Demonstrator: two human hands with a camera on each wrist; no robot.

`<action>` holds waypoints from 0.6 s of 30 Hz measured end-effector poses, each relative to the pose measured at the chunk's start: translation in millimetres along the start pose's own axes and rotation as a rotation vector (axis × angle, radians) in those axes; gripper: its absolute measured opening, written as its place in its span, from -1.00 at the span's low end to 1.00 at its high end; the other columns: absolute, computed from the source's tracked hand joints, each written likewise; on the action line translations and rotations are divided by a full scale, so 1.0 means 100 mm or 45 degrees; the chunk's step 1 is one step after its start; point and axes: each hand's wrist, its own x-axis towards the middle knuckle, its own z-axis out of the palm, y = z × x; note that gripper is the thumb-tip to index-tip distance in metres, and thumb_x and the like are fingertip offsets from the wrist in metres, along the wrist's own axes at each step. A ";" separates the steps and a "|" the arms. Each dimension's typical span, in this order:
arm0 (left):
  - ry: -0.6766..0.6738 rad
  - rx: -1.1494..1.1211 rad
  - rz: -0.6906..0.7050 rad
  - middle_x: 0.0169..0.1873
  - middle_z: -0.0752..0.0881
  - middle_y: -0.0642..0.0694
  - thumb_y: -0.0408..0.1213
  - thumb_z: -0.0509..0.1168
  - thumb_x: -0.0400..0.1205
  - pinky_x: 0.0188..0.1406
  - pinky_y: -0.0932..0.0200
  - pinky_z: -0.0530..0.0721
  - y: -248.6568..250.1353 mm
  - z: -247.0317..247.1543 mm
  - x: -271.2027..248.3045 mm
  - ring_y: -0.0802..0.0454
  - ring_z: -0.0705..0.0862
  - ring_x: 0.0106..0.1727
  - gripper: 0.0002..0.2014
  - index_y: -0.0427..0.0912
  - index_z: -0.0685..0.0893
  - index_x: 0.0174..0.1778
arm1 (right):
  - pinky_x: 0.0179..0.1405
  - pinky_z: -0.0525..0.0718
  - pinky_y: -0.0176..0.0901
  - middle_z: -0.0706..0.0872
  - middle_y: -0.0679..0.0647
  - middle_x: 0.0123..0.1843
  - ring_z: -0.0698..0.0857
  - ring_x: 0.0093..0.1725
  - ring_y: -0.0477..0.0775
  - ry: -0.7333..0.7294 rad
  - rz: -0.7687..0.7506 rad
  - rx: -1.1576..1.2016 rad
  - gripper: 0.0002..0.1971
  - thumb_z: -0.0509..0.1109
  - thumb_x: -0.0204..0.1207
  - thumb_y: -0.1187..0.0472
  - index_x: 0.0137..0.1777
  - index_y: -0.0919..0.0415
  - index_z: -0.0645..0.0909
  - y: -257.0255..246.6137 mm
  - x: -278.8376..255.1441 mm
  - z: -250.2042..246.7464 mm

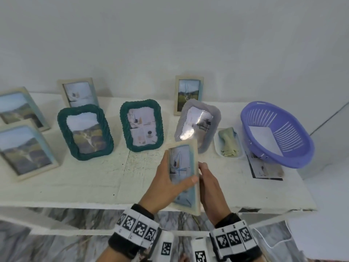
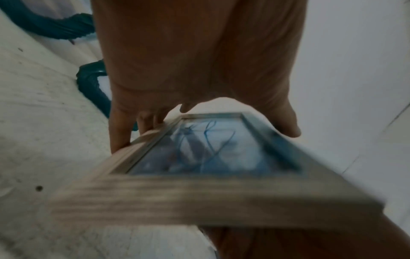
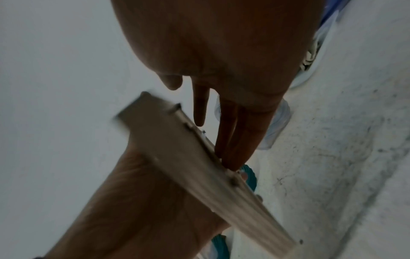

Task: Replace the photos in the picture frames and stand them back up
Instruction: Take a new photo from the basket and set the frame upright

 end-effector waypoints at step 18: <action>0.314 -0.561 -0.025 0.02 0.77 -0.05 -0.07 0.32 0.56 -0.07 0.10 0.69 -0.39 -0.20 0.09 0.05 0.72 0.04 -0.71 -0.10 0.61 0.14 | -0.11 0.66 0.09 0.78 0.26 -0.13 0.71 -0.12 0.12 0.374 0.001 -0.244 -0.89 0.43 0.58 0.19 -0.06 0.20 0.57 0.22 0.08 -0.20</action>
